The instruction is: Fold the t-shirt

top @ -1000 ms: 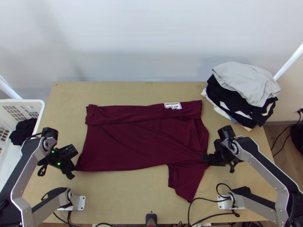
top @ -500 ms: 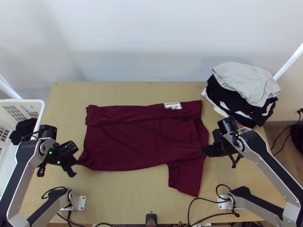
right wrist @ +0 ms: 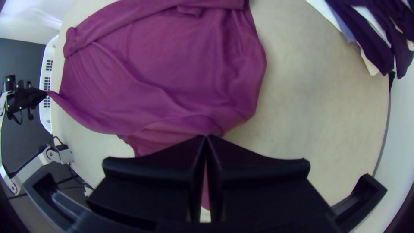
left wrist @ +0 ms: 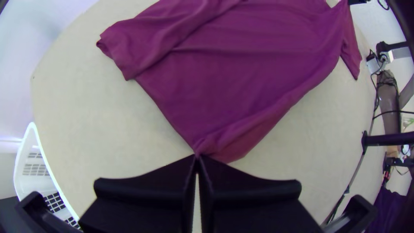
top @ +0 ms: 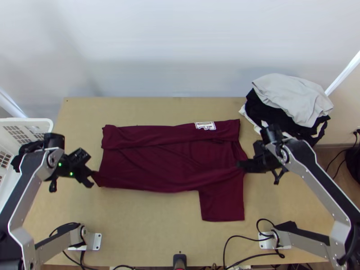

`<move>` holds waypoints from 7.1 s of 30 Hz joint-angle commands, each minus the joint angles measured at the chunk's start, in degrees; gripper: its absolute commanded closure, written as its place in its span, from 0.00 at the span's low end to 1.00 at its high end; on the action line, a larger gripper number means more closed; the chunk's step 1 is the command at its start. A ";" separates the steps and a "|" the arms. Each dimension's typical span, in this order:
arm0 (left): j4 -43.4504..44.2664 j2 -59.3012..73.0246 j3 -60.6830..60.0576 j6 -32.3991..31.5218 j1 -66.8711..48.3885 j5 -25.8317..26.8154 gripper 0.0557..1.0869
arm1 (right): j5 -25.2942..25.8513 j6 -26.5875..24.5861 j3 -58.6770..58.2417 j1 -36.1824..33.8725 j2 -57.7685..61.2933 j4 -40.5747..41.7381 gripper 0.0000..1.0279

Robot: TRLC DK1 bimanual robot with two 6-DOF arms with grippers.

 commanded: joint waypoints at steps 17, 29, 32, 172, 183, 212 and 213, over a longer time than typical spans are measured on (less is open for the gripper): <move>5.97 22.99 21.52 -6.24 0.90 0.96 0.96 | 1.57 -1.72 23.82 -2.43 21.28 1.43 0.97; 5.97 38.29 39.71 -8.79 0.81 0.87 0.96 | 2.63 -1.63 42.72 -2.52 37.98 1.43 0.97; 5.80 41.80 44.11 -9.76 0.99 0.96 0.96 | 3.07 -1.54 47.38 -2.61 41.76 1.34 0.97; -2.64 50.50 63.36 -52.82 -32.94 16.95 0.96 | -8.80 14.10 65.13 -1.47 23.21 -1.83 0.04; 1.32 58.59 77.42 -56.69 -40.50 13.70 0.04 | -8.45 11.99 56.61 1.08 22.42 -1.56 0.04; -3.96 41.28 71.44 -49.13 -21.07 6.41 0.04 | 7.20 24.56 71.72 24.81 46.86 -18.26 0.04; -3.96 40.48 71.27 -49.22 -20.55 6.32 0.04 | 7.20 25.97 72.43 25.43 47.47 -18.09 0.04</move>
